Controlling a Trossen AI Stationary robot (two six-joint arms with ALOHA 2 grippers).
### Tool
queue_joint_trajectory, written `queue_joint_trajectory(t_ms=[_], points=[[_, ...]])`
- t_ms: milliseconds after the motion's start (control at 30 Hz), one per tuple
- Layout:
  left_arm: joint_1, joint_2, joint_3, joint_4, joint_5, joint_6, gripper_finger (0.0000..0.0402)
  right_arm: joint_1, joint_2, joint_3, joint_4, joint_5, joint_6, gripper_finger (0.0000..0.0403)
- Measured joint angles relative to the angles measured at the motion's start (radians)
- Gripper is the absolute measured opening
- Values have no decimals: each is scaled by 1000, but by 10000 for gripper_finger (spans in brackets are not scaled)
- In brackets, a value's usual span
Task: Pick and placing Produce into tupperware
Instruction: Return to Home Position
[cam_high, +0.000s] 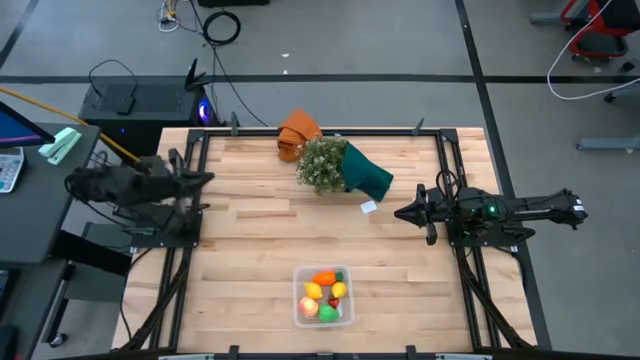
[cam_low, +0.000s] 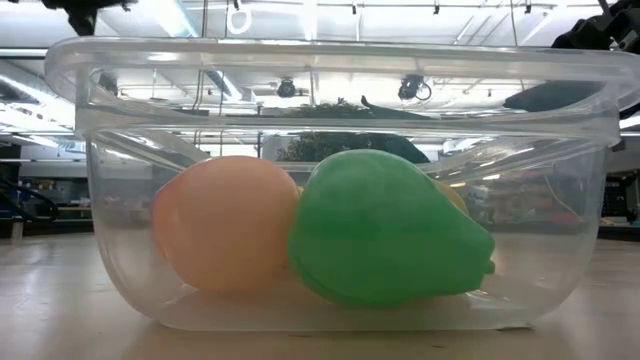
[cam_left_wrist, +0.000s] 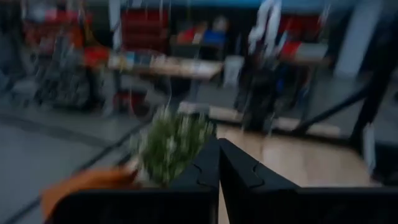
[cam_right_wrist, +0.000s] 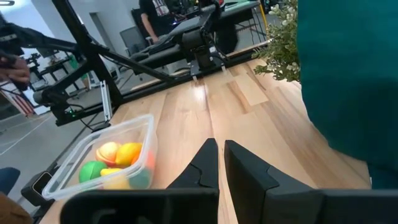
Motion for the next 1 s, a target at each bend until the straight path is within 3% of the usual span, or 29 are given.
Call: queue_joint_trajectory(t_ms=[133,300,600,733,833,1000], points=[[0,-100,0,72,88,101,18,0,0,0,0,0,0,0],[0,-140,-35,102,203,110,6,0,0,0,0,0,0,0],[0,-146,-417,548,268,86,19,0,0,2,0,0,0,0],[3,-147,-528,705,268,83,6,0,0,2,0,0,-1,0],[3,-146,-570,698,282,39,7,0,0,2,0,0,-1,0],[20,-147,-590,701,398,28,9,0,0,2,0,0,-1,0]])
